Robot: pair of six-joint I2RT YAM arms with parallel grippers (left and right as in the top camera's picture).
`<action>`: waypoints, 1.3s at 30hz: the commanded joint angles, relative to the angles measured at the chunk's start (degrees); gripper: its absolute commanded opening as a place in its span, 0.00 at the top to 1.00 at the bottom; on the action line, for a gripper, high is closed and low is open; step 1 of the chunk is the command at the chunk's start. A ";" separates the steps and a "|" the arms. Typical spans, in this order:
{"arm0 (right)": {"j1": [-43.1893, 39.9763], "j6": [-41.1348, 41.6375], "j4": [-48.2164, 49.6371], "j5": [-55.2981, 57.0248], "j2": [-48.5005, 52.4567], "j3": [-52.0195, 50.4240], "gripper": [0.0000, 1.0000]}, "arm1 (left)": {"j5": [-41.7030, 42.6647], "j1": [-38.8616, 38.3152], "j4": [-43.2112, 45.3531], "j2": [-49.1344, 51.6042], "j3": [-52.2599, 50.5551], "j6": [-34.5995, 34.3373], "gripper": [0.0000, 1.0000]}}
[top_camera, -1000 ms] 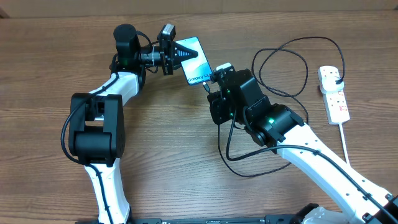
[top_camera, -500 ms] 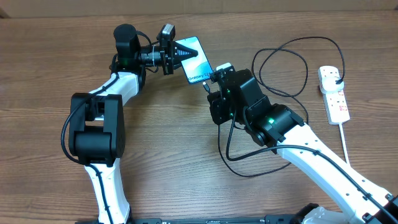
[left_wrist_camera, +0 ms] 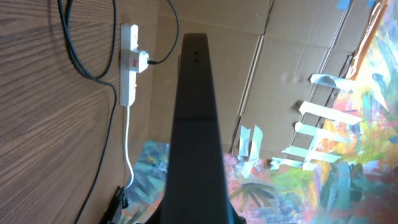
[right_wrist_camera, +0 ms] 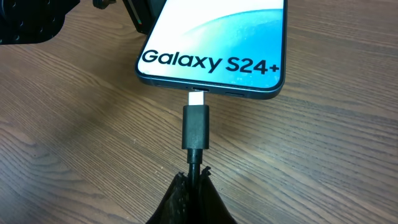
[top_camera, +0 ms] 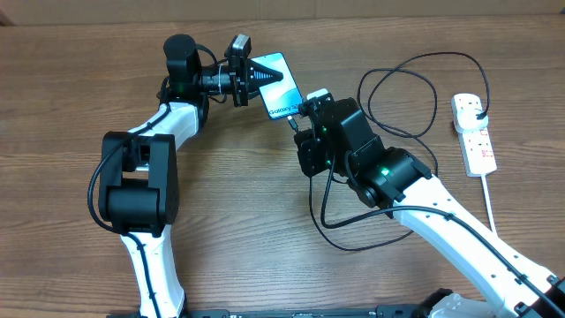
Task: Plug charger to phone and switch on socket
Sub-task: 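Align the USB-C plug under the phone port and push it upward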
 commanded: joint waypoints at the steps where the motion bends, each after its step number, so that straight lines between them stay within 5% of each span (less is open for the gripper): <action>1: 0.04 -0.28 0.59 0.00 0.31 1.18 0.96 | 1.36 -0.48 0.46 -0.90 1.33 0.09 0.96; 21: 0.04 -0.28 1.03 -0.02 1.14 1.18 0.96 | 2.84 -0.55 0.74 -0.90 1.33 0.33 0.96; 39: 0.04 -0.28 4.66 -0.02 2.64 1.18 0.96 | 2.80 -1.79 9.66 -0.90 1.33 -0.42 0.96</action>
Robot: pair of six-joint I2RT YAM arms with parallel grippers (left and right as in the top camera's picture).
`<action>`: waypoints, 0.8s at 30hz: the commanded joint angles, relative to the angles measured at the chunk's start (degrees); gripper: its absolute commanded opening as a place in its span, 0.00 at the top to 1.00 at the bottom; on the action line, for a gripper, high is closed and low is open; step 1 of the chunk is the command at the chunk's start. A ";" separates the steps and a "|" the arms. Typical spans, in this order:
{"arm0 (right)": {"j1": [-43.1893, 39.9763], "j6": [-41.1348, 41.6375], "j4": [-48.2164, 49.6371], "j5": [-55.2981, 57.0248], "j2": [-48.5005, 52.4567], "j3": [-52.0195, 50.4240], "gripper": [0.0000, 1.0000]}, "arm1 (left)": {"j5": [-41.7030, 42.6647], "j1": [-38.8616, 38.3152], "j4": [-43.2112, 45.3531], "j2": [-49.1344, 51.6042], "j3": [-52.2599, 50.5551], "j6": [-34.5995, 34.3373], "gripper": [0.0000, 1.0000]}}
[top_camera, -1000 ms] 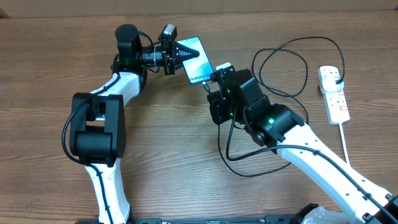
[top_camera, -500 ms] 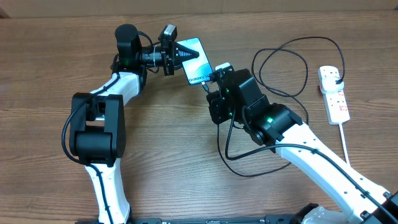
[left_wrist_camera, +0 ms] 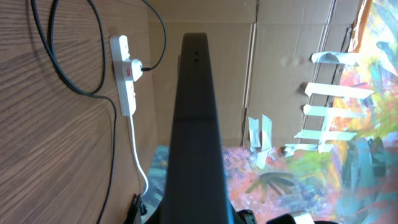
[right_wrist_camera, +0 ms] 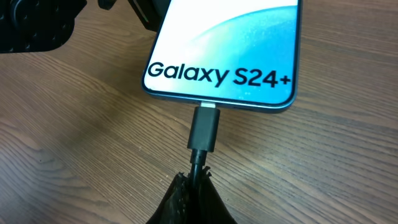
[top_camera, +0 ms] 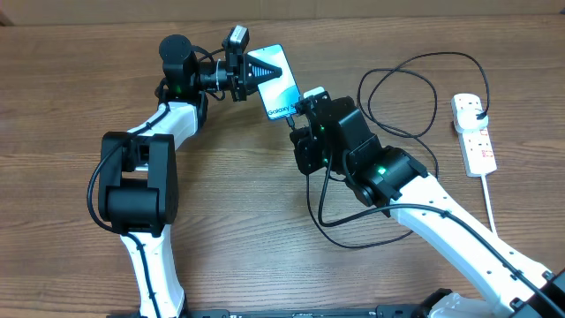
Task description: Plug charger to phone and switch on socket
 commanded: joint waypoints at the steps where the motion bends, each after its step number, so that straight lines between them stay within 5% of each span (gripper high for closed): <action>1: 0.00 -0.24 1.90 0.48 1.79 1.18 0.96 | 2.25 -1.99 0.63 -0.90 1.20 -0.55 0.96; 16: 0.00 -2.34 4.96 2.16 2.12 2.05 0.96 | 7.30 -3.04 4.81 -0.90 1.16 9.27 0.96; 24: -0.07 -2.36 5.55 2.19 2.12 2.43 0.96 | 7.30 -3.65 8.20 -0.90 1.16 8.90 0.96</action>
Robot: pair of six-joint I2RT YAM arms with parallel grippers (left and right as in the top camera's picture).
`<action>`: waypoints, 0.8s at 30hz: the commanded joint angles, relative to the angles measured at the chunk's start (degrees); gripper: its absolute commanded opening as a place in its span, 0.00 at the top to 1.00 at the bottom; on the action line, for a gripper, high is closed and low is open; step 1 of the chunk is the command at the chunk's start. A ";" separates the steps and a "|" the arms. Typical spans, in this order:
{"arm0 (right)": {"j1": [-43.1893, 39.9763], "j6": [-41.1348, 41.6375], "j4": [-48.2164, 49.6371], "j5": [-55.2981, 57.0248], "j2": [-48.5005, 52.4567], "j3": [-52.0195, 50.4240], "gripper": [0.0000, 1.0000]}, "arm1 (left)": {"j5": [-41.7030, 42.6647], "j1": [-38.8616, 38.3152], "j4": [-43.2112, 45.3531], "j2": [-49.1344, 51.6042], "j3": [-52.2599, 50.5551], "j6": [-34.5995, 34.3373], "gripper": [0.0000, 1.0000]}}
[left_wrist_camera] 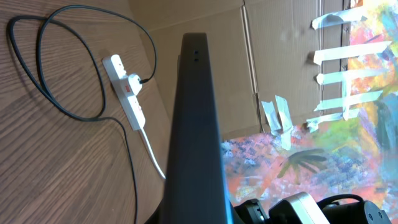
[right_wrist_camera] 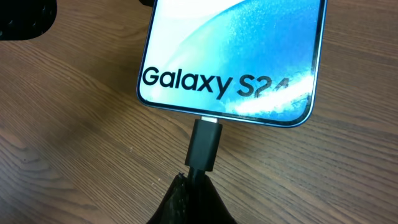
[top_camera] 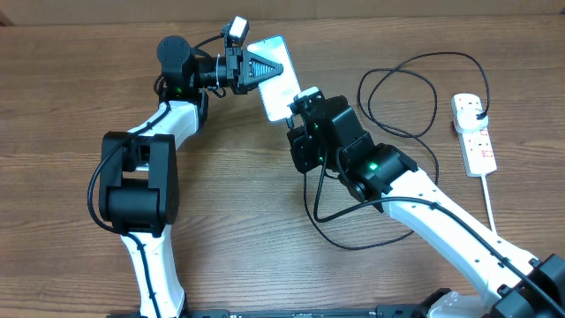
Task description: Plug charger to phone and switch on socket
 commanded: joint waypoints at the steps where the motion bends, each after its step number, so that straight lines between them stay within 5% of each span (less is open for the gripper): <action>1: -0.11 -0.79 3.67 1.66 -0.42 2.43 0.96 | 6.60 -3.45 0.57 -0.90 0.50 2.05 0.96; 14: -0.15 -0.76 6.27 3.96 -0.42 2.49 0.96 | 6.60 -4.72 1.14 -0.90 0.50 1.66 0.96; 24: -0.15 -0.83 9.62 4.46 -0.42 3.04 0.96 | 6.60 -6.27 19.47 -0.90 0.02 -9.14 0.96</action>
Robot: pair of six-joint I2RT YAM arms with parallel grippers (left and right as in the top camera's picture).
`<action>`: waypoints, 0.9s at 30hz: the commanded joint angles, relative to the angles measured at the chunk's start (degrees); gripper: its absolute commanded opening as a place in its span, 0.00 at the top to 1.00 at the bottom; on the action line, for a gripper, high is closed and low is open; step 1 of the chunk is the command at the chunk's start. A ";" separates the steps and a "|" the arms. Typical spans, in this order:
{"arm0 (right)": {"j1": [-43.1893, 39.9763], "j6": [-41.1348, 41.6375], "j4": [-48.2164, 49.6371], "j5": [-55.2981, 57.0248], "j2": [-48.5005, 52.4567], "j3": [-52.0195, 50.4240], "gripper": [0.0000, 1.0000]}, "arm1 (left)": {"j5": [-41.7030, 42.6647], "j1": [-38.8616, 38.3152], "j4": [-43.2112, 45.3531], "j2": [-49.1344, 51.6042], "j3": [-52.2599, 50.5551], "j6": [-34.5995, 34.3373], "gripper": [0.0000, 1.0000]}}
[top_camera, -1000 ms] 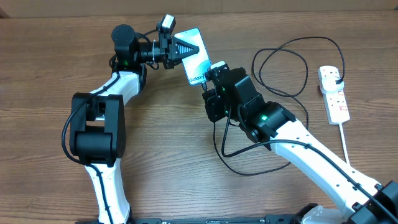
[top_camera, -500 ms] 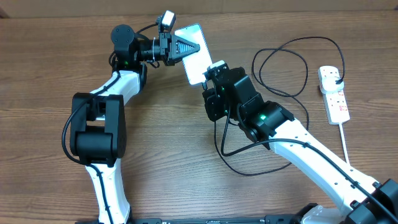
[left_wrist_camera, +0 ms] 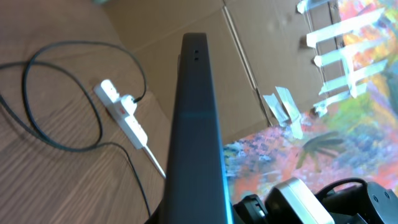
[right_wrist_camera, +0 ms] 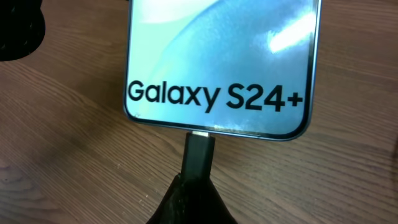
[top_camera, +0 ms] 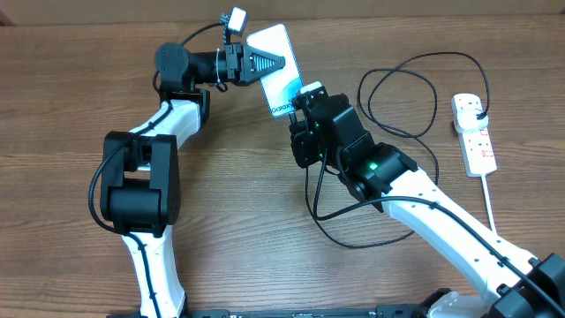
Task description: Plug charger to phone and switch on socket
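A Galaxy S24+ phone (top_camera: 276,68) with a light blue screen is held up off the table, tilted, by my left gripper (top_camera: 265,64), which is shut on its upper part. Seen edge-on, the phone (left_wrist_camera: 198,124) fills the middle of the left wrist view. My right gripper (right_wrist_camera: 194,190) is shut on the black charger plug (right_wrist_camera: 199,150), whose tip sits in the port at the phone's (right_wrist_camera: 217,68) bottom edge. The black cable (top_camera: 399,93) loops right to a white power strip (top_camera: 474,134), where its adapter (top_camera: 470,109) is plugged in.
The wooden table (top_camera: 71,132) carries slack cable loops (top_camera: 340,231) lying under my right arm. The power strip's white lead (top_camera: 492,205) runs off toward the front right. Cardboard walls and a colourful painting (left_wrist_camera: 323,162) show beyond the table in the left wrist view.
The left gripper has raised and tilted the phone further, nearer the table's back edge. The right gripper followed; the plug sits deeper, with less of its body showing.
First the plug's silver tip stood just short of the phone's port, the left gripper holding the phone and the right one the plug. Then the tip was in the port. Both grippers have since shifted toward the back, the phone lifted and tilted, plug still inserted.
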 commanded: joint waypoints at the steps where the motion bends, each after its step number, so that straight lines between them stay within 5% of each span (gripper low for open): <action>1: -0.09 -0.72 6.95 1.25 -0.55 3.13 0.96 | 8.44 -5.46 6.23 -0.90 -1.05 -6.56 0.96; 18: -0.09 -0.22 -4.26 1.27 -11.37 3.15 0.41 | 1.70 -5.40 9.01 -0.90 0.52 -4.79 0.96; 22: -0.11 -0.22 -6.91 1.88 -18.36 3.15 0.25 | -1.33 -5.49 -3.28 -0.90 4.35 4.04 0.96; 27: -0.11 -0.17 -10.73 10.93 -26.88 3.15 0.05 | -9.27 -7.13 -36.79 -0.90 13.00 26.05 0.96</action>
